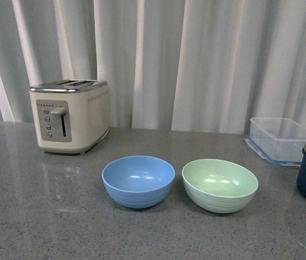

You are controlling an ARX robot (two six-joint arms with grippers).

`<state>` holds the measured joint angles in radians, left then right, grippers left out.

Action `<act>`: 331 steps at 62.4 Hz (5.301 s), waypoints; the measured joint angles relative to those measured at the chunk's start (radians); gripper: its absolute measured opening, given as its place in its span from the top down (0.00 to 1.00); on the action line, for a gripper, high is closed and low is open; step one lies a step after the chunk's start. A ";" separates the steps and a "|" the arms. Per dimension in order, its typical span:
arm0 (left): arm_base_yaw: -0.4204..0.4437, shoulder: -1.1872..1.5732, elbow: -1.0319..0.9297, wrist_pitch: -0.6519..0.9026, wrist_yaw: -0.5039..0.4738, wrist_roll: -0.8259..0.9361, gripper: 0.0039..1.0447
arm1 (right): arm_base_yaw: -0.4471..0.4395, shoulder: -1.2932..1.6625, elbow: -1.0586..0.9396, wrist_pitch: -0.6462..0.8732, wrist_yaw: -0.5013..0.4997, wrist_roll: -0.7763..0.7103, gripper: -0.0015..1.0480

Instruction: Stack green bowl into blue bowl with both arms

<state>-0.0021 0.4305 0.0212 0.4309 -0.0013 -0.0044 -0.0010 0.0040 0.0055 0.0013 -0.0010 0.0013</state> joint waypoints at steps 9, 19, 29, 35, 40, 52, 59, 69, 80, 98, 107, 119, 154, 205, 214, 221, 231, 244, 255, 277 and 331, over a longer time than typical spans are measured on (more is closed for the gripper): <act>0.000 -0.071 0.000 -0.068 0.000 0.000 0.97 | 0.000 0.000 0.000 0.000 0.000 0.000 0.10; 0.000 -0.138 0.000 -0.134 0.000 0.000 0.97 | 0.000 0.000 0.000 0.000 0.000 0.000 0.10; 0.000 -0.193 0.000 -0.189 0.000 0.000 0.97 | 0.000 0.000 0.000 0.000 0.000 0.000 0.10; 0.000 -0.220 0.000 -0.217 0.000 0.000 0.97 | 0.000 0.000 0.000 0.000 0.000 0.000 0.10; 0.000 -0.240 0.000 -0.237 0.000 0.000 0.97 | 0.000 0.000 0.000 0.000 0.000 0.000 0.10; 0.000 -0.418 0.000 -0.425 0.000 0.000 0.97 | 0.000 0.000 0.000 0.000 0.000 0.000 0.10; 0.000 -0.426 0.000 -0.430 0.000 0.000 0.97 | 0.000 0.000 0.000 0.000 0.000 0.000 0.10; 0.000 -0.426 0.000 -0.430 0.000 0.000 0.84 | 0.000 0.000 0.000 0.000 0.000 0.000 0.10; 0.000 -0.426 0.000 -0.430 -0.002 0.000 0.51 | 0.000 0.127 0.101 -0.228 -0.031 0.003 0.10; 0.000 -0.427 0.000 -0.430 0.001 0.000 0.05 | 0.055 0.882 0.516 -0.419 -0.081 0.000 0.10; 0.000 -0.427 0.000 -0.430 0.001 0.000 0.06 | 0.087 1.107 0.675 -0.364 -0.089 0.037 0.10; 0.000 -0.427 0.000 -0.430 0.001 0.000 0.06 | 0.107 1.405 0.901 -0.323 -0.111 0.104 0.10; 0.000 -0.427 0.000 -0.430 0.001 0.000 0.06 | 0.093 1.835 1.308 -0.322 -0.113 0.081 0.10; 0.000 -0.427 0.000 -0.430 0.001 0.000 0.06 | 0.103 2.041 1.485 -0.324 -0.105 0.043 0.16; 0.000 -0.427 0.000 -0.430 0.001 0.000 0.06 | 0.103 2.052 1.493 -0.325 -0.110 0.043 0.36; 0.000 -0.427 0.000 -0.430 0.001 0.000 0.06 | 0.103 2.056 1.499 -0.323 -0.113 0.043 0.51; 0.000 -0.427 0.000 -0.430 0.001 0.000 0.06 | 0.102 2.057 1.499 -0.304 -0.122 0.040 0.78; 0.000 -0.427 0.000 -0.430 0.001 0.000 0.06 | 0.098 2.057 1.503 -0.294 -0.120 0.040 0.99; 0.000 -0.427 0.000 -0.430 0.001 0.000 0.06 | 0.091 2.054 1.529 -0.332 -0.123 0.035 0.99; 0.000 -0.427 0.000 -0.430 0.001 0.000 0.06 | 0.148 1.950 1.599 -0.404 -0.193 0.019 0.99; 0.000 -0.427 0.000 -0.430 0.001 0.000 0.06 | 0.325 2.118 1.833 -0.468 -0.244 -0.032 0.99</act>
<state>-0.0021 0.0032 0.0216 0.0006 -0.0006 -0.0044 0.3241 2.1220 1.8385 -0.4667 -0.2447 -0.0307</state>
